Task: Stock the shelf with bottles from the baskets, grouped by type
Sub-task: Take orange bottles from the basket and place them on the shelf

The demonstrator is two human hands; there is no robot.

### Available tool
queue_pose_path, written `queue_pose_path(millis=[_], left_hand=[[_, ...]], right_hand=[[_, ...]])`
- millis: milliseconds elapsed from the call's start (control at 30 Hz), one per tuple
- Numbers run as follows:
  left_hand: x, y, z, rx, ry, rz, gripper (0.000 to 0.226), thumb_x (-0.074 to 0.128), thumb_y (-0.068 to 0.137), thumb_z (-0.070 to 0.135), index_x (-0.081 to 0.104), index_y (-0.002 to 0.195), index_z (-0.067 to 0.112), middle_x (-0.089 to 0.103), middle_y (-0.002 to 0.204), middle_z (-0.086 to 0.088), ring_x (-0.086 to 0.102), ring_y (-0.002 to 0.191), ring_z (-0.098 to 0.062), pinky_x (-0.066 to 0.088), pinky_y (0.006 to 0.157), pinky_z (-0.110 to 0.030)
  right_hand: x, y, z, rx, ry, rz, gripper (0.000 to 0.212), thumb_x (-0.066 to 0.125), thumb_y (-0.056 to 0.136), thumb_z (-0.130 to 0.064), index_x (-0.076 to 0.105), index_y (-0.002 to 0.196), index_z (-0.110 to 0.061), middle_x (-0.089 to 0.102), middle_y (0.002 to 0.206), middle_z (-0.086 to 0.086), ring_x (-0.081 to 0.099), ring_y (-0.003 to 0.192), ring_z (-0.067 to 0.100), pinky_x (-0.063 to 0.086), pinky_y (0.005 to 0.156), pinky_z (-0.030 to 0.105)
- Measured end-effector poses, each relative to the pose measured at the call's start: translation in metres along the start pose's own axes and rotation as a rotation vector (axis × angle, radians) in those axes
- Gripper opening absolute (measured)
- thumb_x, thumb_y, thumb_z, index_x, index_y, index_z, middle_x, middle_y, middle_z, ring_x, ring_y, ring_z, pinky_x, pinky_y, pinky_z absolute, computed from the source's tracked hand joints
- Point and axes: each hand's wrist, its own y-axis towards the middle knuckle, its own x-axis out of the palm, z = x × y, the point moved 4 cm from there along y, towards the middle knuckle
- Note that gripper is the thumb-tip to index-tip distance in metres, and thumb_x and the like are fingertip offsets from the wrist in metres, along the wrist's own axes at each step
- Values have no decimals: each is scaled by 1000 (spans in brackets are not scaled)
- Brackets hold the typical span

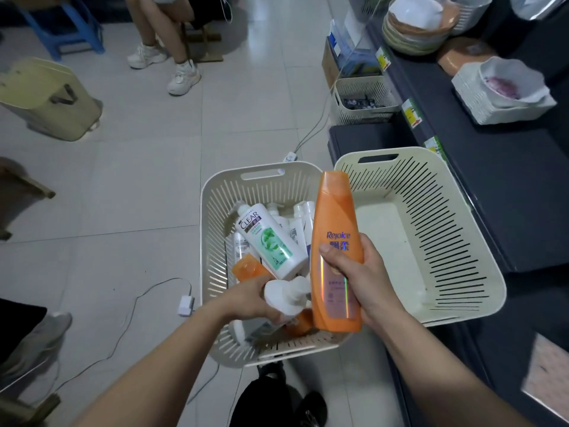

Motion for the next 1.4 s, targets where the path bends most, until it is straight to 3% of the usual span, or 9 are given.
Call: queue_pose_path(millis=[200,333,433,567,667,800,1000,1200,1400], left_hand=[[26,-3,0,80,121,152,70,87,57,25,56,119,36,63,112,16,58,105,-11,47,87,-30],[24,-3,1,63,135,-28,67,78,62,7,58,122,28,61,117,10,54,109,-14,45,94,-34],[20,2,-1,-31,-128,56,47,54,73,-11,63,102,25,66,110,-2,60,106,-20,53,89,-36],[6,5,-14,-288,-314,753,46,48,83,-10,47,126,4,49,125,-13,54,110,-31,51,88,-35],[13,29,-31,-362,-589,679,72,53,84,-9,21,146,10,42,135,-18,52,113,-36,52,87,-44],[18,52,-52,-407,-1009,593,67,73,70,-12,44,129,0,63,109,-20,64,83,-31,53,49,-32],[17,48,-23,-252,-933,352,48,78,69,-7,59,112,5,68,90,-9,65,80,-25,53,62,-34],[-22,15,36,160,-677,476,41,80,68,-4,64,96,20,71,94,0,66,91,-19,53,87,-38],[-94,-21,120,404,-832,457,39,80,70,20,61,103,14,68,98,-4,64,94,-24,50,76,-32]], right_hand=[[-26,-22,7,-22,16,2,59,85,56,-38,62,108,-22,76,98,3,73,87,25,59,82,48],[-30,-32,15,-18,18,-20,59,88,59,-32,61,110,-21,76,98,4,73,88,27,59,80,45],[-31,-34,21,-22,0,-23,55,86,60,-32,61,107,-20,76,96,2,73,86,23,59,81,43],[-33,-31,29,-18,-7,-7,52,85,62,-33,62,107,-20,76,94,1,73,84,21,59,80,41],[-35,-27,34,-11,-12,24,53,86,62,-33,61,107,-20,76,94,0,73,85,20,58,79,40],[-42,-24,41,9,-8,83,40,83,73,-21,62,106,-18,76,93,1,73,85,21,58,79,39],[-44,-27,44,44,18,130,44,82,72,-24,61,110,-18,76,94,1,73,82,18,58,74,35],[-50,-36,34,26,43,162,56,87,61,-42,63,107,-21,75,97,1,73,88,22,58,81,43],[-56,-48,10,-46,93,222,47,80,63,-42,64,104,-24,75,94,-2,72,87,21,58,84,46]])
